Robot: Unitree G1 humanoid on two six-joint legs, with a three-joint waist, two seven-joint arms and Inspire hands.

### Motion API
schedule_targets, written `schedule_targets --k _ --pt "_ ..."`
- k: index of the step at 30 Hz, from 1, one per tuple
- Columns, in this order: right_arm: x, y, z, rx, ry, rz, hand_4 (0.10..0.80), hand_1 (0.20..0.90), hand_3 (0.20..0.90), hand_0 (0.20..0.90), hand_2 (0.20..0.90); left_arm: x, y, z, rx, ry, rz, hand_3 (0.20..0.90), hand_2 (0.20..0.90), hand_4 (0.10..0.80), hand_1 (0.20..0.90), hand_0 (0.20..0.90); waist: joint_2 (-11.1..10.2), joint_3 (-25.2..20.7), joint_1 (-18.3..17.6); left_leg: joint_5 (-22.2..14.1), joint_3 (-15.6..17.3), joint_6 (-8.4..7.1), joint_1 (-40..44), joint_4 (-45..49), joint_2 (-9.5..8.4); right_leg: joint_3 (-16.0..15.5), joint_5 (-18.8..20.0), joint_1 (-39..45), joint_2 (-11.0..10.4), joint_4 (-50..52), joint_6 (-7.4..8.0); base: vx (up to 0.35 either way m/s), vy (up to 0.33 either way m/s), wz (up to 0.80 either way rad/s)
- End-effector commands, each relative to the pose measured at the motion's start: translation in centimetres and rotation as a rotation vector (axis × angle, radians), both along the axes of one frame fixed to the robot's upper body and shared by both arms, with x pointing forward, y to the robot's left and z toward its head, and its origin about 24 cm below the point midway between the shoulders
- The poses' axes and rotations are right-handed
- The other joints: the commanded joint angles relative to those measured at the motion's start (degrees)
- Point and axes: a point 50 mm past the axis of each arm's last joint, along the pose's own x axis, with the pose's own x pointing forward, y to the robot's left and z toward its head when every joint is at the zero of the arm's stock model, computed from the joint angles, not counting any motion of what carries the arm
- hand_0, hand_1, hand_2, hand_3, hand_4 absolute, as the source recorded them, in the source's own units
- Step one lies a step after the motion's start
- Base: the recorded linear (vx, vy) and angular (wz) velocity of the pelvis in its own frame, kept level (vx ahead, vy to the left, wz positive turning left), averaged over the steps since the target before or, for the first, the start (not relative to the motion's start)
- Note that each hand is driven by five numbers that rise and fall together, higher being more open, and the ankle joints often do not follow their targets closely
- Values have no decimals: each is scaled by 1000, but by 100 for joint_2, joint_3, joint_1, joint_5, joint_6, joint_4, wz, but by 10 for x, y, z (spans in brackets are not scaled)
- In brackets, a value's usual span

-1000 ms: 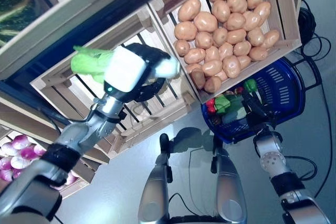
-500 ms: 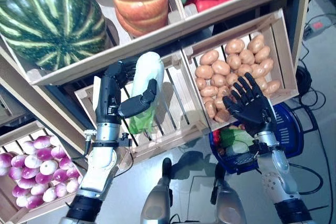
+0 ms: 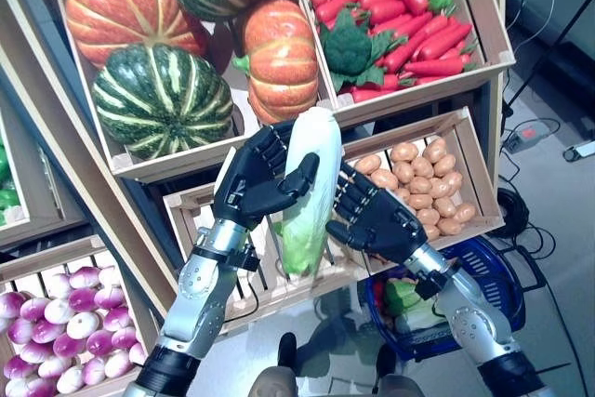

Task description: Put vegetables into the basket

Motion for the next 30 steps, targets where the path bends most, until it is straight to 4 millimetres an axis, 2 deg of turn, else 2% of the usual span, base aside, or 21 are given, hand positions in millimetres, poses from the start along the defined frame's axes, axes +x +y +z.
schedule_targets --k 1,6,11,18,21,23,24,30 --pt "-9 26 13 167 -15 157 800 900 900 900 900 -2 -23 37 -110 -201 -182 300 300 400 300 300 -124 -863 80 -293 28 85 71 8 -191 -143 -31 234 198 10 -397 40 10 0" --pt "-15 41 3 166 77 213 800 900 900 900 900 -1 -41 33 -132 -148 -330 300 300 400 300 300 -122 -989 49 -367 31 113 210 8 -197 -111 -59 348 178 10 -375 33 1 -1" --pt "-18 45 -6 149 144 230 800 900 900 900 900 -6 -50 31 -136 -141 -454 300 300 400 300 300 -123 -1041 36 -397 40 139 268 8 -202 -88 -49 375 163 10 -359 0 0 0" --pt "-22 48 -14 144 199 270 800 900 900 900 900 -16 -67 26 -191 -77 -714 300 300 400 300 300 -122 -1137 19 -409 82 152 300 8 -179 -34 -23 383 145 10 -325 0 0 0" --pt "-23 51 -15 149 208 292 800 900 900 900 900 -18 -72 24 -178 -61 -756 300 300 400 300 300 -122 -1174 0 -409 99 154 305 8 -164 3 -12 367 145 10 -313 0 0 0" --pt "-24 51 -16 145 210 294 458 387 387 387 387 -19 -73 23 -166 -63 -765 300 300 400 300 300 -123 -1187 -2 -411 100 157 302 8 -166 11 -11 361 144 10 -309 0 0 0" --pt "-24 50 -17 132 218 282 400 300 300 300 300 -20 -73 23 -152 -67 -771 300 300 400 300 300 -123 -1204 -6 -411 108 159 303 8 -166 20 -9 359 141 10 -304 0 0 0" --pt "-25 41 -21 108 232 251 400 300 300 300 300 -19 -64 24 -120 -70 -728 300 300 400 300 300 -123 -1246 -21 -407 130 165 298 8 -151 56 5 341 138 10 -292 0 0 0"
